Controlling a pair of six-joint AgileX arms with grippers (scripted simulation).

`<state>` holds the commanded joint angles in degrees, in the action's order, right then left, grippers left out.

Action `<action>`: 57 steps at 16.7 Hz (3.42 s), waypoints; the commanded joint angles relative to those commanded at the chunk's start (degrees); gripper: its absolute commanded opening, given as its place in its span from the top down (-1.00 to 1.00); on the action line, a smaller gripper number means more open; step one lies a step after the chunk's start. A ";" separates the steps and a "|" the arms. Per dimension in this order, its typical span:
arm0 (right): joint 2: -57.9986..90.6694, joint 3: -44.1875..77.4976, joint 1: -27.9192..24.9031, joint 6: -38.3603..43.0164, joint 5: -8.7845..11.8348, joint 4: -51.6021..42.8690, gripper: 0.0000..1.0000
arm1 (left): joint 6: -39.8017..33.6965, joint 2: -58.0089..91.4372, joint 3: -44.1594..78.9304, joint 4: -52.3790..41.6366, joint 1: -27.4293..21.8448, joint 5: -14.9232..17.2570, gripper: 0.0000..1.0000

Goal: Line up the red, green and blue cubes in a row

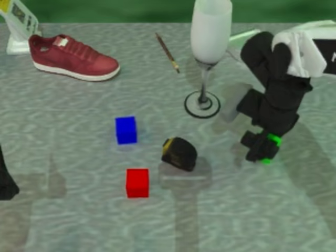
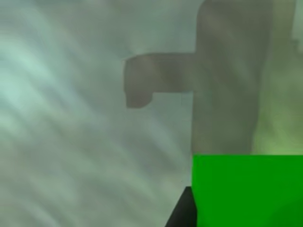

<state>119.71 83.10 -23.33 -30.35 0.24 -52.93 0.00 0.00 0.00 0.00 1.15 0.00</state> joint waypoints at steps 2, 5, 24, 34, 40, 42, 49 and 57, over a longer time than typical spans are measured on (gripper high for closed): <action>-1.57 2.27 -0.15 -0.06 0.00 -4.09 1.00 | 0.00 0.00 0.00 0.00 0.00 0.00 -1.00; -3.42 4.59 -0.32 -0.12 -0.01 -7.96 1.00 | 0.00 0.00 0.00 0.00 0.00 0.00 -1.00; 3.61 20.16 -22.83 -13.06 0.32 -16.76 1.00 | 0.00 0.00 0.00 0.00 0.00 0.00 -1.00; 6.53 11.15 -22.82 -12.85 0.35 -4.64 1.00 | 0.00 0.00 0.00 0.00 0.00 0.00 -1.00; 7.16 9.57 -22.93 -12.91 0.29 -2.62 1.00 | 0.00 0.00 0.00 0.00 0.00 0.00 -1.00; 7.16 9.57 -22.93 -12.91 0.29 -2.62 0.70 | 0.00 0.00 0.00 0.00 0.00 0.00 -1.00; 7.16 9.57 -22.93 -12.91 0.29 -2.62 -0.36 | 0.00 0.00 0.00 0.00 0.00 0.00 -1.00; 7.16 9.57 -22.93 -12.91 0.29 -2.62 -1.00 | 0.00 0.00 0.00 0.00 0.00 0.00 -1.00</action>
<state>126.87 92.67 -46.26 -43.26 0.53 -55.56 0.00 0.00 0.00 0.00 1.15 0.00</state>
